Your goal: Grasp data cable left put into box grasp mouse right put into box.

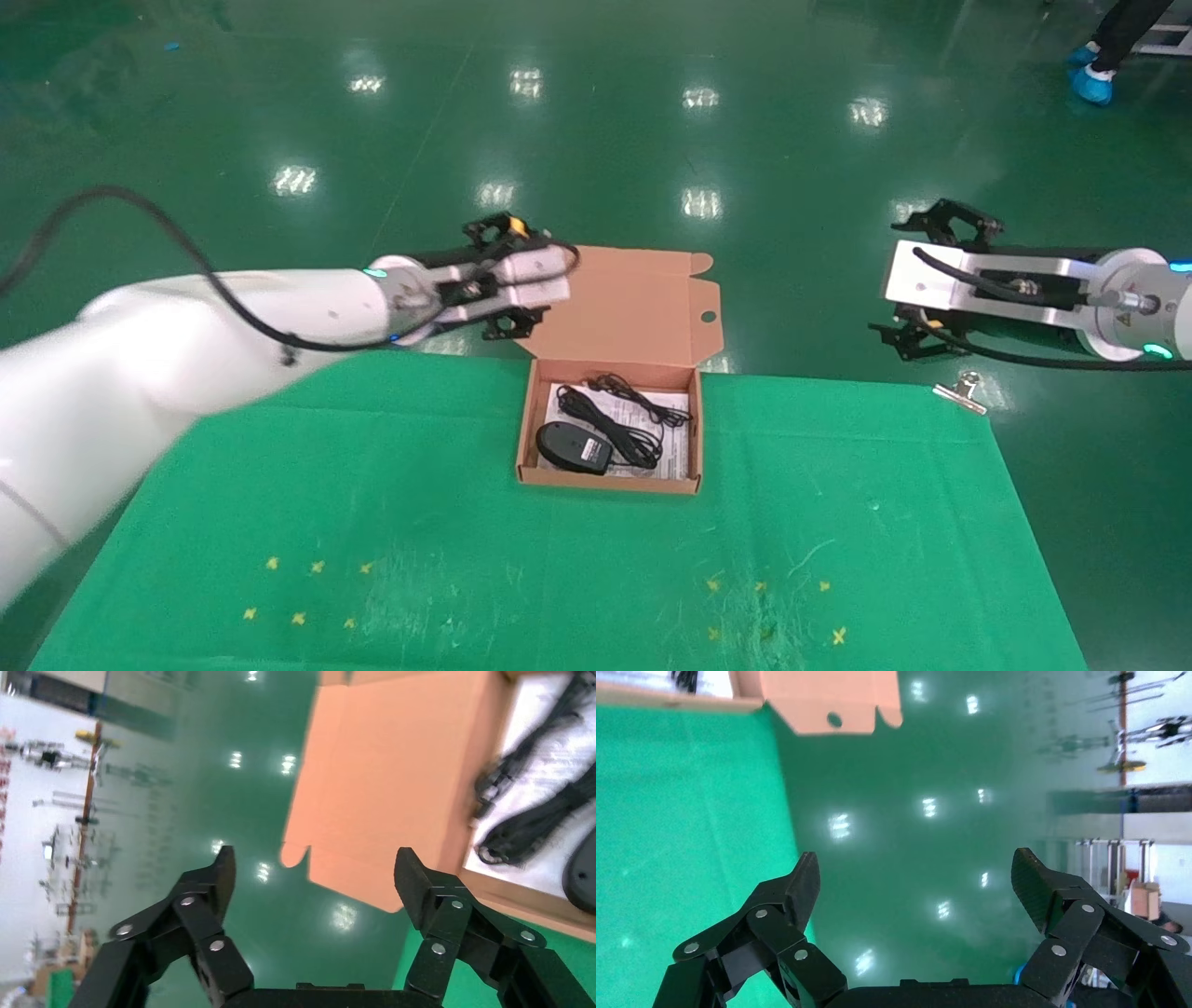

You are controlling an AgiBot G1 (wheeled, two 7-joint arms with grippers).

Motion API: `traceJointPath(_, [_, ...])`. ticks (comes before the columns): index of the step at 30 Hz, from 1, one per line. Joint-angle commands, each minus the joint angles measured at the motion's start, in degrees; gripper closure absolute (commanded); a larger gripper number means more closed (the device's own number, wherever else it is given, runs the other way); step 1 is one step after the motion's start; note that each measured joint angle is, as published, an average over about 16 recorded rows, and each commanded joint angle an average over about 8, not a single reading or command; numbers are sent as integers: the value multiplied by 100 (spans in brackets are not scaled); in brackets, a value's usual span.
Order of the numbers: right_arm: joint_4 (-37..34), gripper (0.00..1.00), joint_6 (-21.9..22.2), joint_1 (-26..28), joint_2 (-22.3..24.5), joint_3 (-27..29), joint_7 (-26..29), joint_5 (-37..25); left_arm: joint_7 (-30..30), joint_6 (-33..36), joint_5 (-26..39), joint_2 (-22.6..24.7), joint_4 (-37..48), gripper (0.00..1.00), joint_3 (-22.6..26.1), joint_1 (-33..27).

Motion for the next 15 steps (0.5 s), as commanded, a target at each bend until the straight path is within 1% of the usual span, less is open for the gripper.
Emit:
traceJointPath(1, [32, 0, -100, -41, 25, 45, 5, 111, -4, 122, -136, -87, -61, 0, -118, 51])
traceJointPath(15, [301, 0, -1041, -697, 249, 682, 104, 1594, 19, 1564, -1657, -989, -819, 0, -1341, 818])
